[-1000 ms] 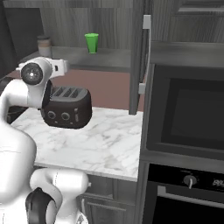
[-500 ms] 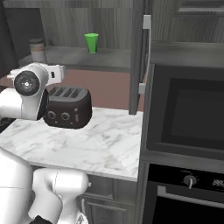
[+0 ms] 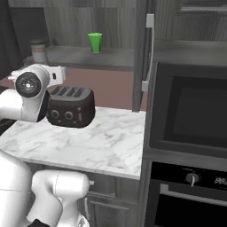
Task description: Take the cinnamon bottle from the cabinet and place it on the dining table, next to the plate with the cupcake. Then take the chocolate from the dining counter and place it on the cupcake plate.
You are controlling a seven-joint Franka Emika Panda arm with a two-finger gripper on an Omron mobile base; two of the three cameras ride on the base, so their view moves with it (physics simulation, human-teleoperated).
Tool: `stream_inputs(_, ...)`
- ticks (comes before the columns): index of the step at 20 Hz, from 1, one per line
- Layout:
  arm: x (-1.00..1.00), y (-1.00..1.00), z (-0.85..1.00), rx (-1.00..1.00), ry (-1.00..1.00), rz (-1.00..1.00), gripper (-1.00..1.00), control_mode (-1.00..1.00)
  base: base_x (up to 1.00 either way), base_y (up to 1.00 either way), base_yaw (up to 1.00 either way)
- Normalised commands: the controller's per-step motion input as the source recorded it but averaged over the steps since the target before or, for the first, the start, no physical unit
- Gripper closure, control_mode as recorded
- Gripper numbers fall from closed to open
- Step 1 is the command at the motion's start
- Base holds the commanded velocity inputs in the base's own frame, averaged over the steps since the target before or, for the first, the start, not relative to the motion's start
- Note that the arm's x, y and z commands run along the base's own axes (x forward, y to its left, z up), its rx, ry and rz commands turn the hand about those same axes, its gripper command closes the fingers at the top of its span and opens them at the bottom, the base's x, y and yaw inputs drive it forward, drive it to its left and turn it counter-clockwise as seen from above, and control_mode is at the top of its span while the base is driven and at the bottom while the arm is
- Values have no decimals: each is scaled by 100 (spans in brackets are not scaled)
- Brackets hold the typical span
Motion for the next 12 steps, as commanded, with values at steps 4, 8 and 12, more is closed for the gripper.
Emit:
stream_inputs(4,0,0,0,0,0,0,100,100,-76,-6,11)
stream_inputs(8,0,0,0,0,0,0,100,100,-71,-9,38)
stream_inputs(12,0,0,0,0,0,0,100,100,-30,-7,86)
